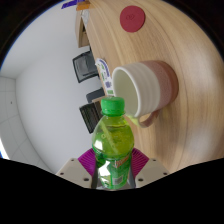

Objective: Pour water

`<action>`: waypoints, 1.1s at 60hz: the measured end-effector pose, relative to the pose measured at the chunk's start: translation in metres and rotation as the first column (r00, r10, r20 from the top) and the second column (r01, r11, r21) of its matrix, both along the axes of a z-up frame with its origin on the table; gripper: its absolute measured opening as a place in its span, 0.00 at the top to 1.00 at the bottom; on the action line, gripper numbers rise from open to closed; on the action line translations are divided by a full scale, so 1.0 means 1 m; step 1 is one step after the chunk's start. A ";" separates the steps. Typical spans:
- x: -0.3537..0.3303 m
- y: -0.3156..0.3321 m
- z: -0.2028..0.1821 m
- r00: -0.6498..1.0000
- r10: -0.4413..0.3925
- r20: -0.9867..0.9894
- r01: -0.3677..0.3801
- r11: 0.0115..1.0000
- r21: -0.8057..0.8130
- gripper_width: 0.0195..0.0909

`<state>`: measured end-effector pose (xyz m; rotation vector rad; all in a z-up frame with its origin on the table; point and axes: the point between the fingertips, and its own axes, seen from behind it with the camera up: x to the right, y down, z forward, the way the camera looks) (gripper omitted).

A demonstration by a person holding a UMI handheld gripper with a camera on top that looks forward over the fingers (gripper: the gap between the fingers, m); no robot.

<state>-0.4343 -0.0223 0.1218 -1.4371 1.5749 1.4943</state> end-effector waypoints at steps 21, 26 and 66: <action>0.026 -0.009 0.042 0.773 0.143 0.618 -0.229 0.971 0.063 0.66; 0.045 -0.009 0.064 0.550 0.163 0.819 -0.334 0.942 0.037 0.66; 0.287 0.003 0.003 -0.281 0.144 0.949 -0.225 0.951 -0.211 0.64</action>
